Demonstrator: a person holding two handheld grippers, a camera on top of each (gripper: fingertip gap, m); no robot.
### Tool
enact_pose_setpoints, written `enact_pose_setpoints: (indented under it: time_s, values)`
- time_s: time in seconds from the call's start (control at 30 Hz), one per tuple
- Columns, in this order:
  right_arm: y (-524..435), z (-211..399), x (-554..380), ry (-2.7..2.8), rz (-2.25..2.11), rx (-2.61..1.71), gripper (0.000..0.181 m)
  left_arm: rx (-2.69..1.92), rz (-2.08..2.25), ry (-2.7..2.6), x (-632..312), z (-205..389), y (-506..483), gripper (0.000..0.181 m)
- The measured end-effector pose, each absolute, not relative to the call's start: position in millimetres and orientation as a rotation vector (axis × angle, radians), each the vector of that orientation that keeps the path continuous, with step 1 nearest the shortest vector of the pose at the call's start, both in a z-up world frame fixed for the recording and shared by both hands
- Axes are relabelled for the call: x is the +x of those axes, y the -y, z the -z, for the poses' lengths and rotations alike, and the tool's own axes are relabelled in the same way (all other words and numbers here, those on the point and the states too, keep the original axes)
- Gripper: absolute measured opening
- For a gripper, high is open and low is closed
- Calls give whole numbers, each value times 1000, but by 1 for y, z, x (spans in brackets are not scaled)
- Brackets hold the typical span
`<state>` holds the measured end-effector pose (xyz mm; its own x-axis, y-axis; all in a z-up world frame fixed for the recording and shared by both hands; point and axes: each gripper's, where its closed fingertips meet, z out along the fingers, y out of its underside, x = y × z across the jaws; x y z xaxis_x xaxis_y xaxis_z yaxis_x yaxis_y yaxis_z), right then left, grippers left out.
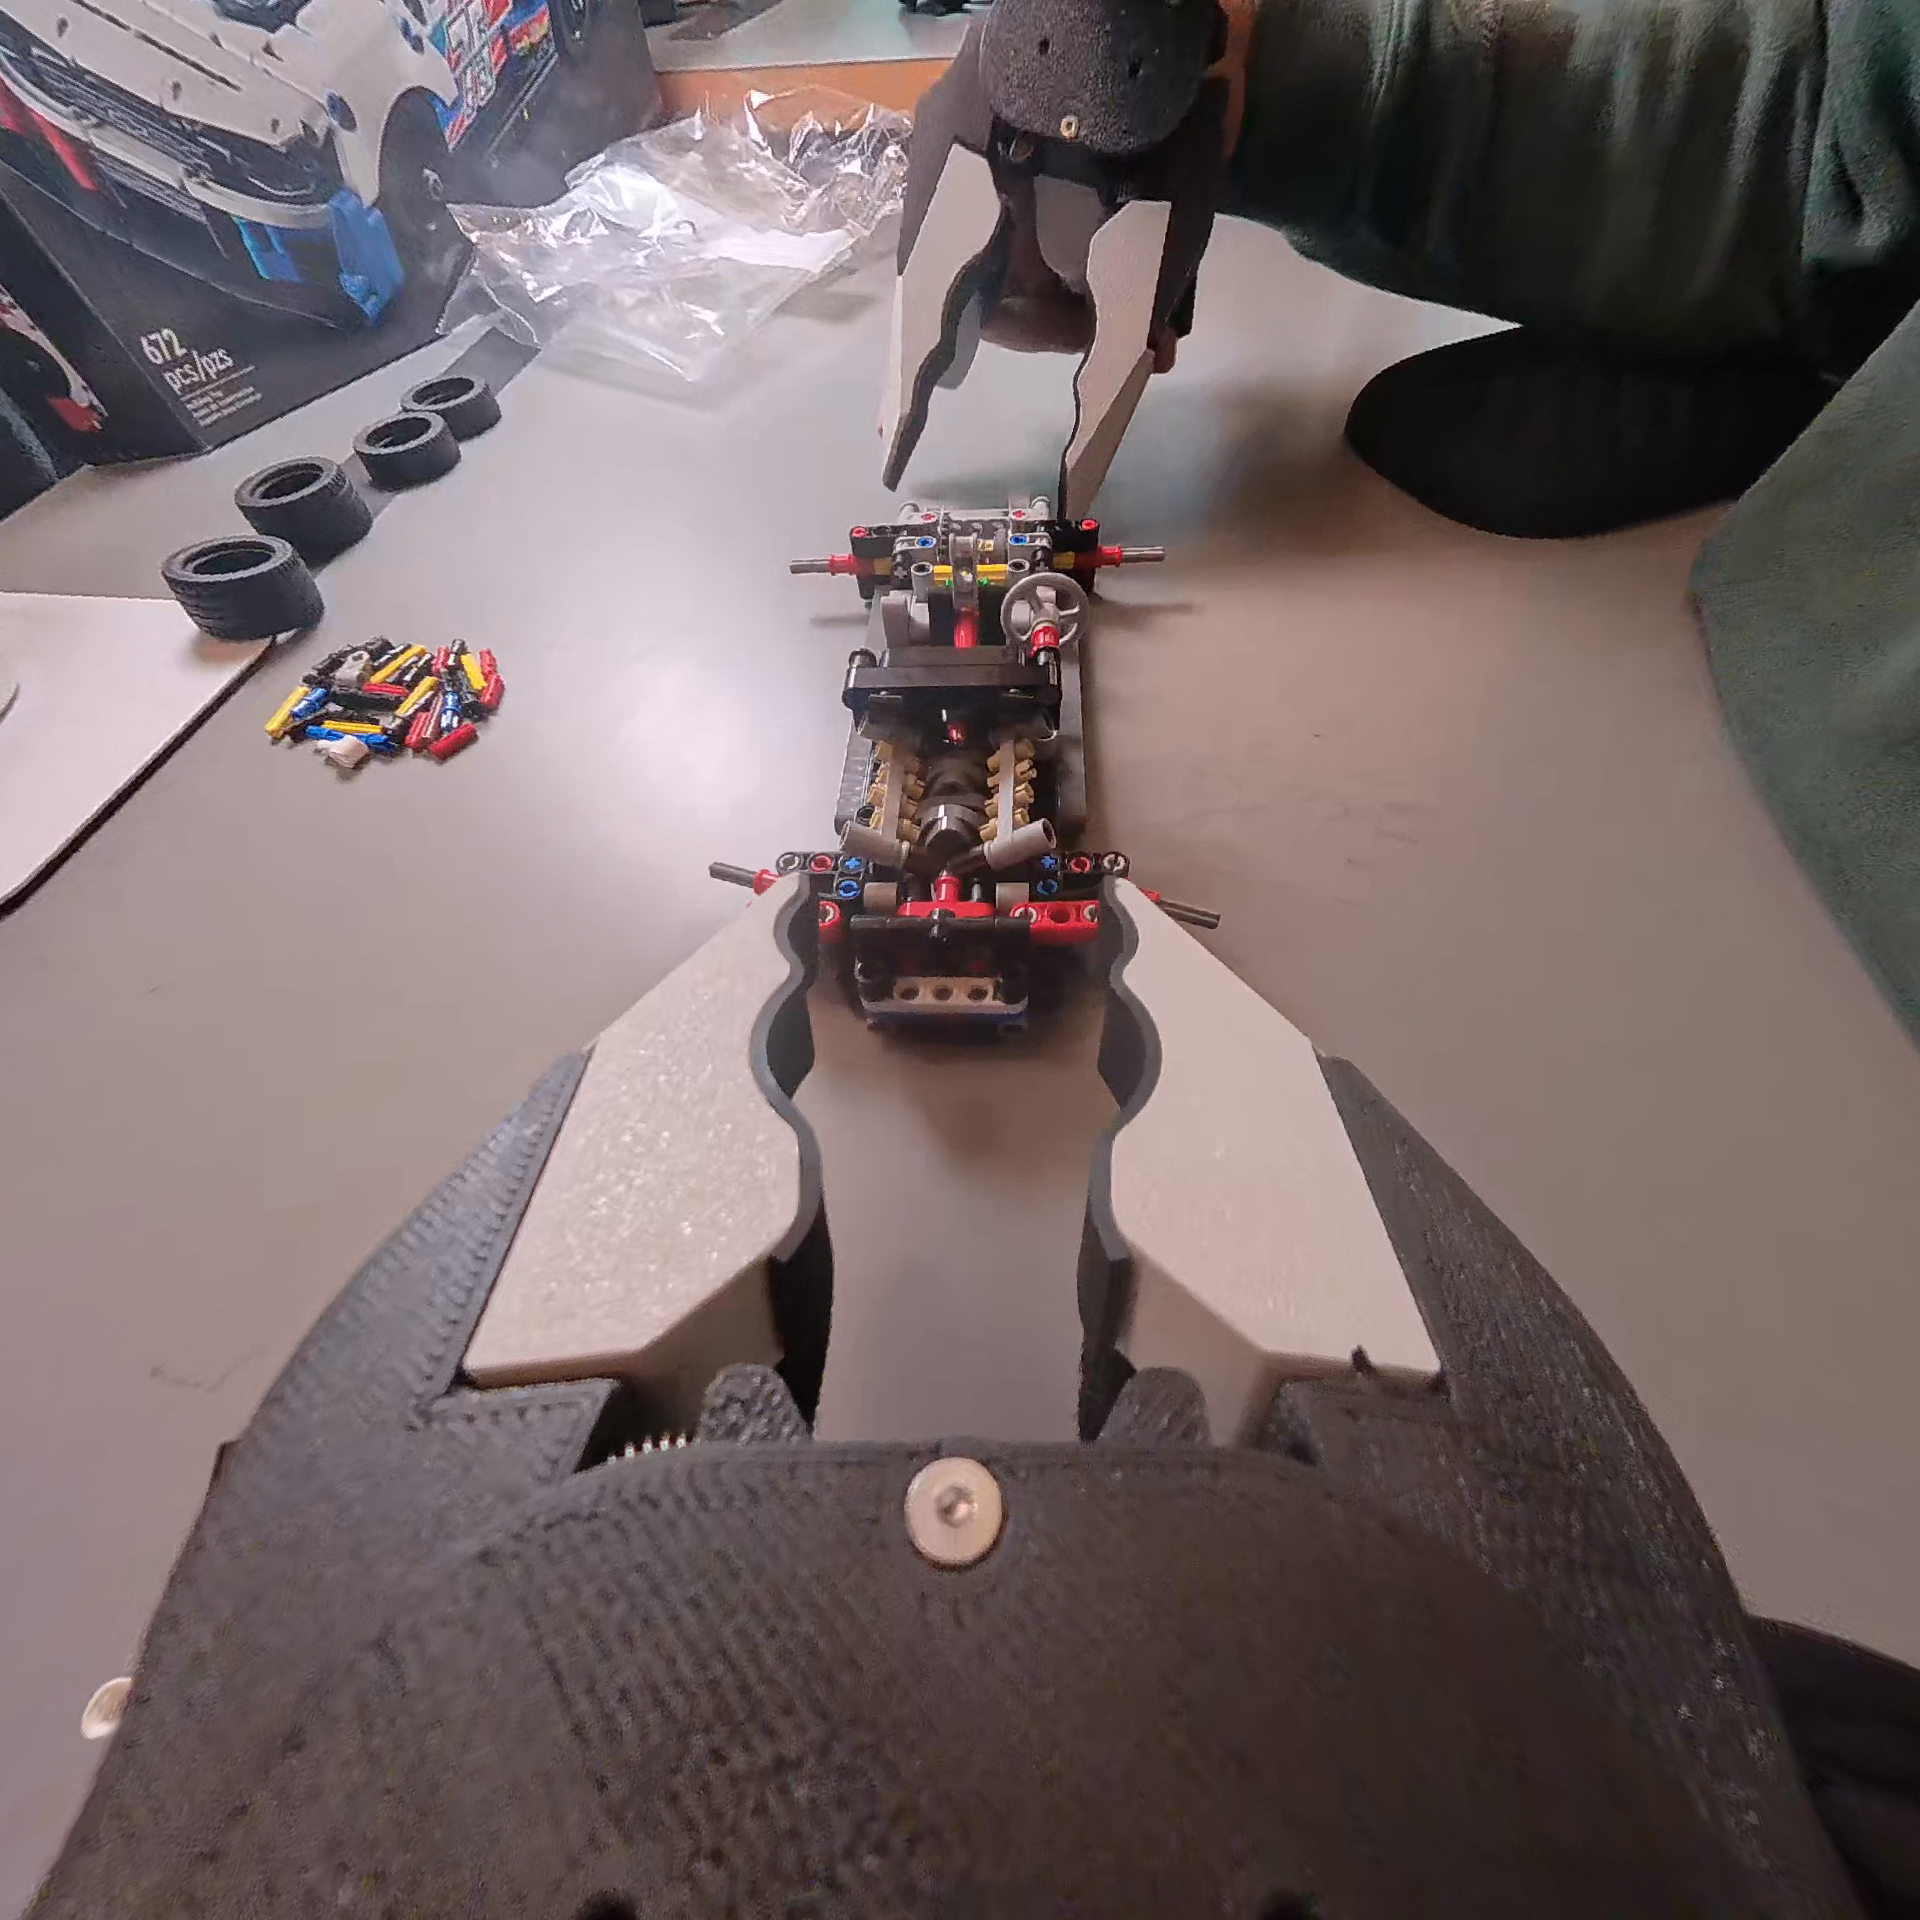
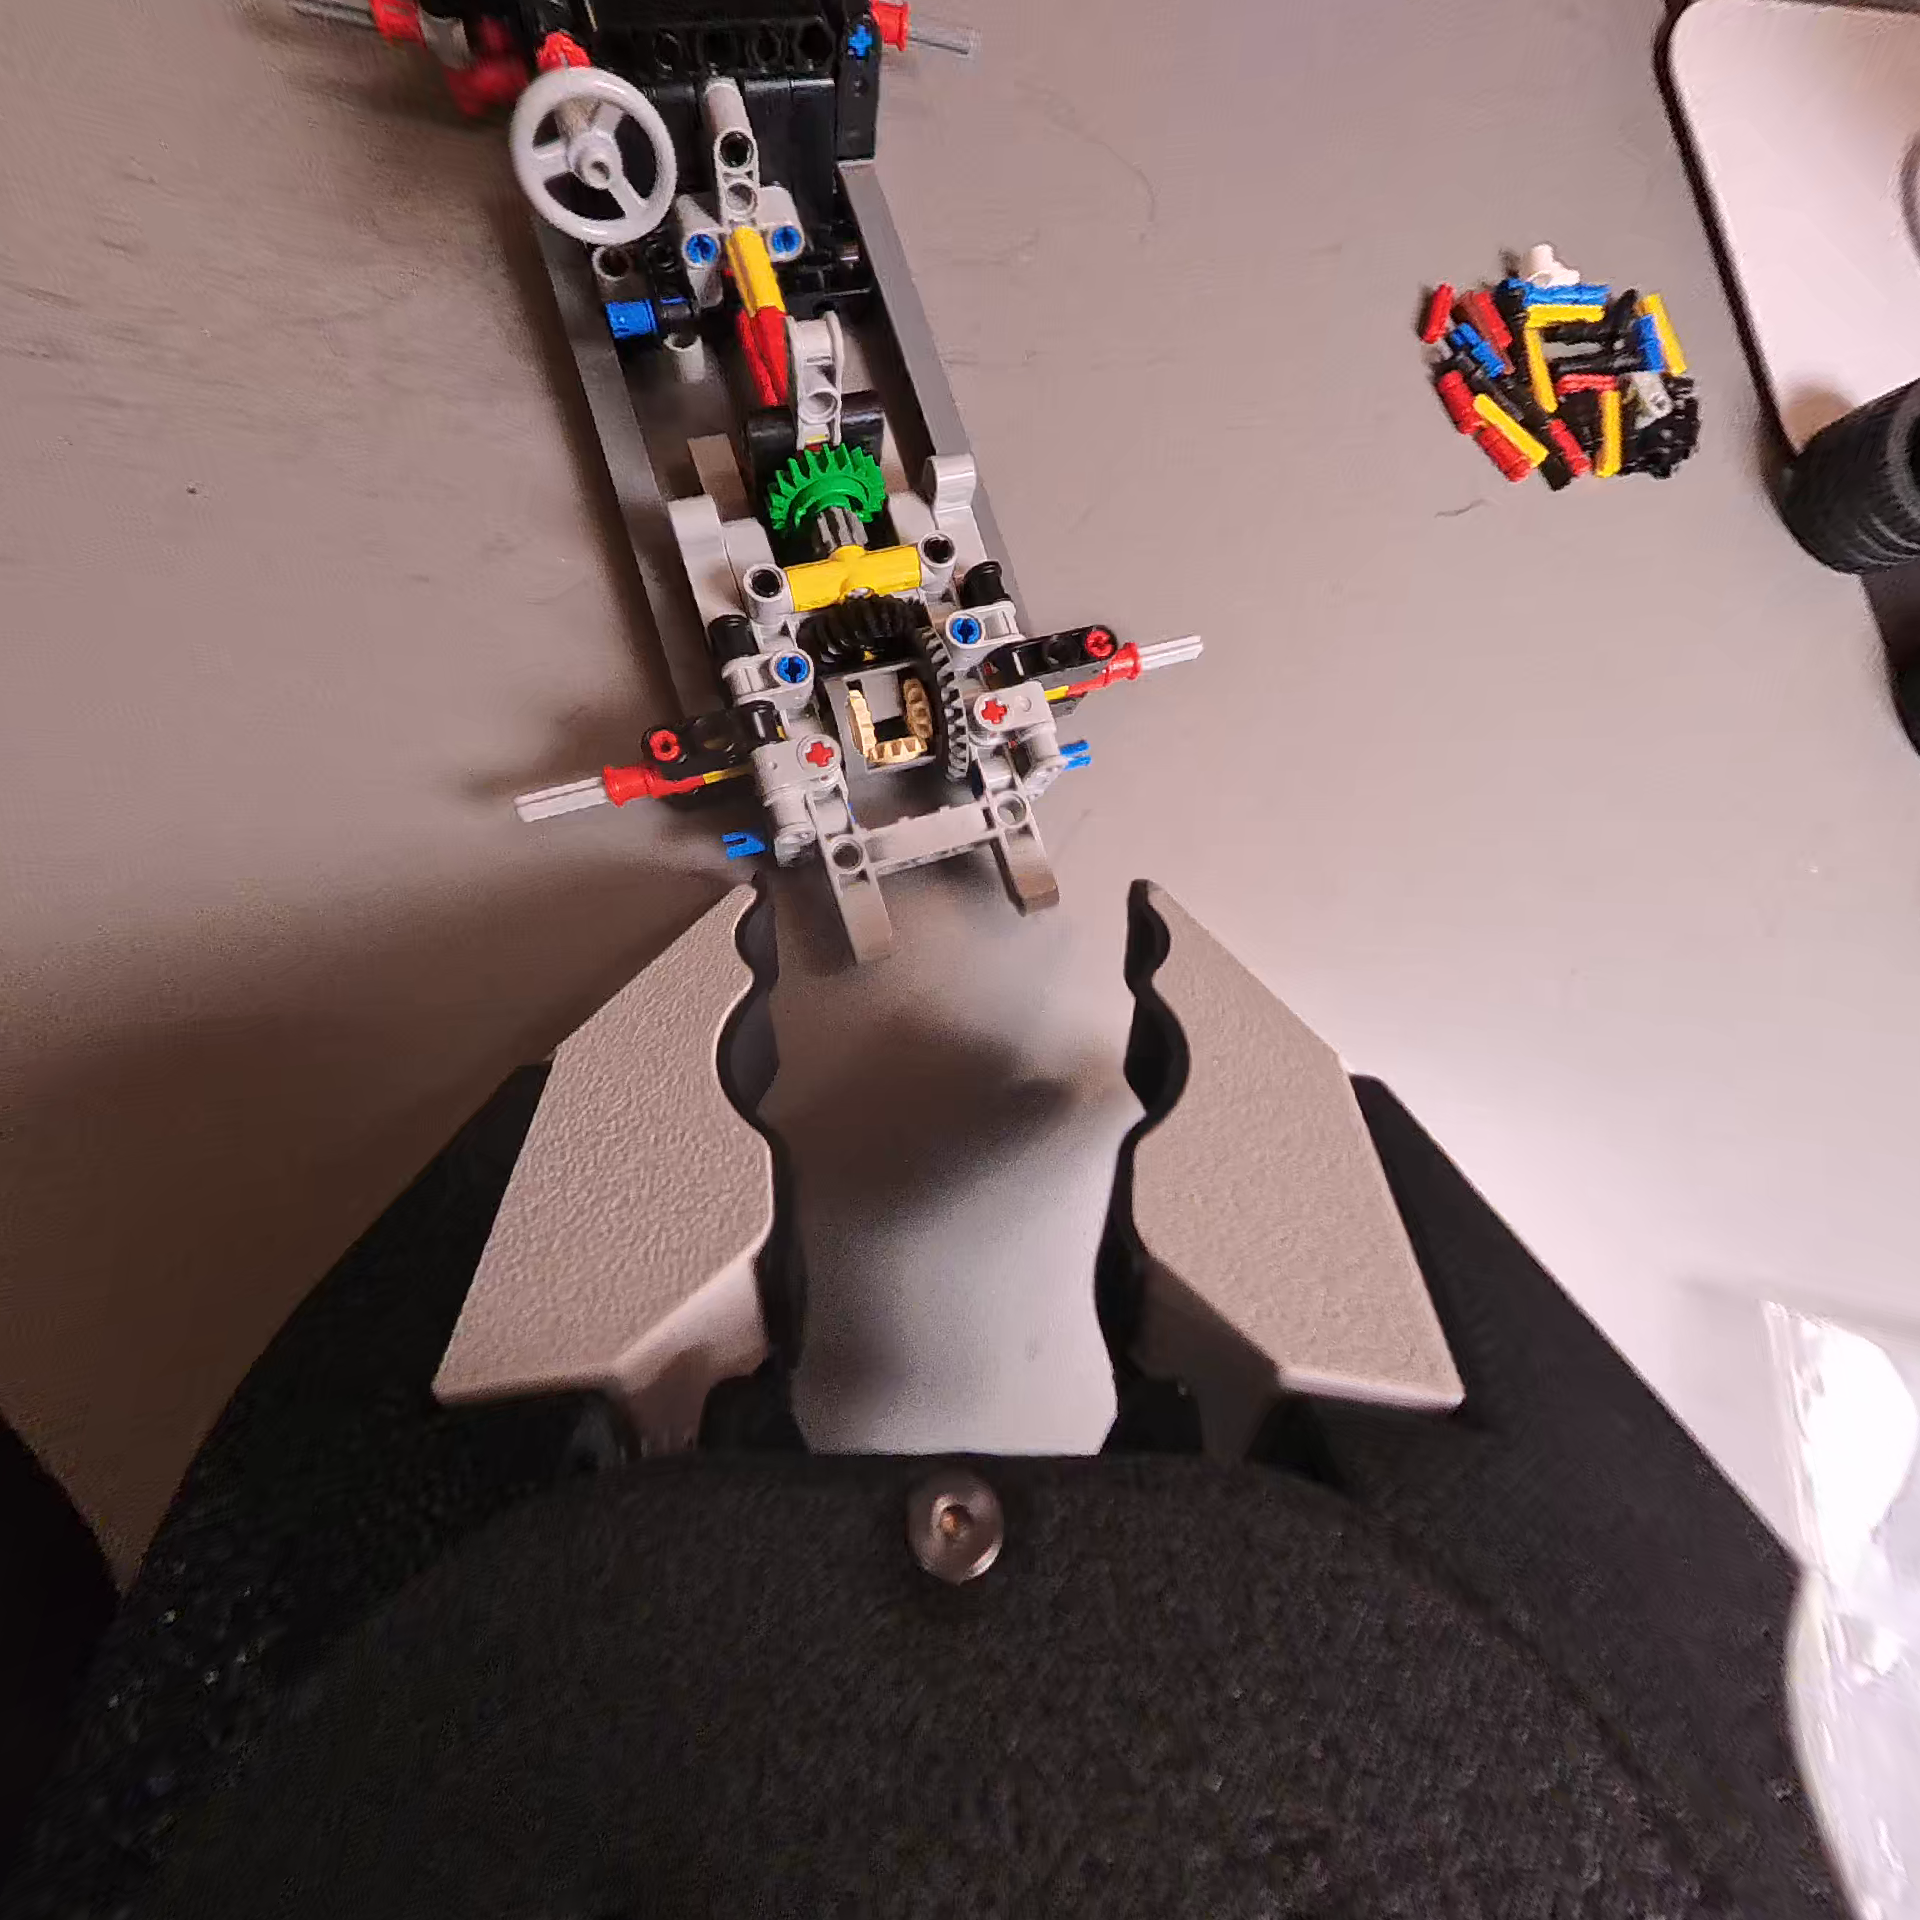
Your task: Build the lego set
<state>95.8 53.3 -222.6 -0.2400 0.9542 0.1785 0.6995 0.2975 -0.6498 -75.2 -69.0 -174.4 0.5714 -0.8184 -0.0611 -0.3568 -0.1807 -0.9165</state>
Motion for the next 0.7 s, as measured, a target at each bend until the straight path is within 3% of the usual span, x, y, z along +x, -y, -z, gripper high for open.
enact_pose_setpoints:
  time_s: [0.23, 0.27, 0.7]
  values:
    - [-43, 231, 86, 2099, -724, -1454, 52, -1773, 564, -967, -63, 176, 69, 50]
    - [-42, 231, 88, 2101, -719, -1459, 43, -1771, 560, -963, -62, 175, 68, 50]
    - [-13, 224, 117, 2083, -873, -1573, 41, -1753, 506, -989, -54, 168, 75, 61]
